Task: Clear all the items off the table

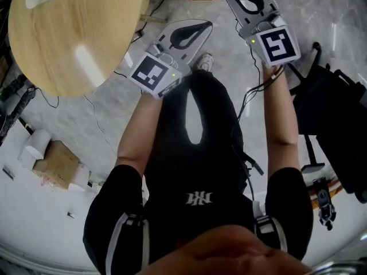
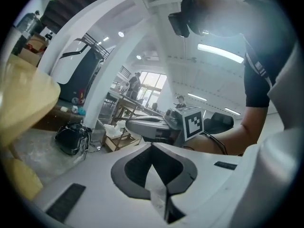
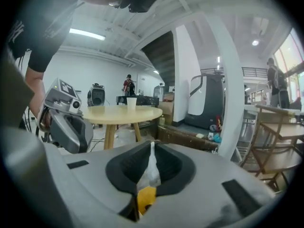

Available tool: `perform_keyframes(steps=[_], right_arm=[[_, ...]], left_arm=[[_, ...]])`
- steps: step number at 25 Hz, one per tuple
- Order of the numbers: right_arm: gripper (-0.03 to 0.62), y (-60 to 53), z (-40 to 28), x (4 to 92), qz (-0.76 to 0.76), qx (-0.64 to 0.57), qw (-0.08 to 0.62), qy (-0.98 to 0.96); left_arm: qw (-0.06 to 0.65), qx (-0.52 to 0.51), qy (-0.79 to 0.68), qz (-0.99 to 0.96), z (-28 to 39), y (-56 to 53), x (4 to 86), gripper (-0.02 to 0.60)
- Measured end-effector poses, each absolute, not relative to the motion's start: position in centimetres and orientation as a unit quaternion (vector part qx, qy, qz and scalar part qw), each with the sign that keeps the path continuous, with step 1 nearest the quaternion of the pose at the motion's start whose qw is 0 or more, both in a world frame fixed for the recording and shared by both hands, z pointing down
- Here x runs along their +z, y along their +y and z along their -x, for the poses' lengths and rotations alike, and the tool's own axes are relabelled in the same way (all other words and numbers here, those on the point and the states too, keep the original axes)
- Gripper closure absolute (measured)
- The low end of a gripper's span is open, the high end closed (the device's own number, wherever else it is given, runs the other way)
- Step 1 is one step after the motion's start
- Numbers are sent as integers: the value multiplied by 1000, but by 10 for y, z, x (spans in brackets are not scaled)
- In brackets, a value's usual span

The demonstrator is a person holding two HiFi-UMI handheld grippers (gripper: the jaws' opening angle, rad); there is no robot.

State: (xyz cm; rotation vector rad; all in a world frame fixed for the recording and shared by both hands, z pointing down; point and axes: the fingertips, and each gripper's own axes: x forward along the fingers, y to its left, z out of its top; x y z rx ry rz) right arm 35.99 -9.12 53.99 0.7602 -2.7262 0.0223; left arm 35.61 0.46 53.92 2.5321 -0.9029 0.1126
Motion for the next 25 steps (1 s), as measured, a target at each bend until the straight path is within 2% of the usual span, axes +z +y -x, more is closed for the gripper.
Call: perform_keyframes(steps=[10, 19, 21, 22, 23, 24, 25], right_arm=[[566, -118, -346, 718, -264, 41, 198, -943], [563, -129, -333, 840, -261, 73, 225, -936], [525, -131, -332, 856, -265, 84, 224, -934], [479, -133, -332, 865, -267, 92, 227, -932], [369, -134, -331, 873, -268, 100, 232, -930], [317, -134, -331, 880, -269, 107, 237, -927], [316, -135, -330, 883, -270, 112, 242, -925]], left_arm=[[236, 53, -339, -909, -339, -7, 669, 569], [224, 51, -339, -912, -318, -12, 729, 569], [220, 51, -338, -914, -316, -12, 735, 569], [219, 52, -336, -915, -315, -12, 737, 569], [219, 53, -333, -916, -314, -11, 739, 569], [219, 54, -330, -916, -312, -10, 740, 569], [219, 55, -328, -917, -311, -9, 739, 569]])
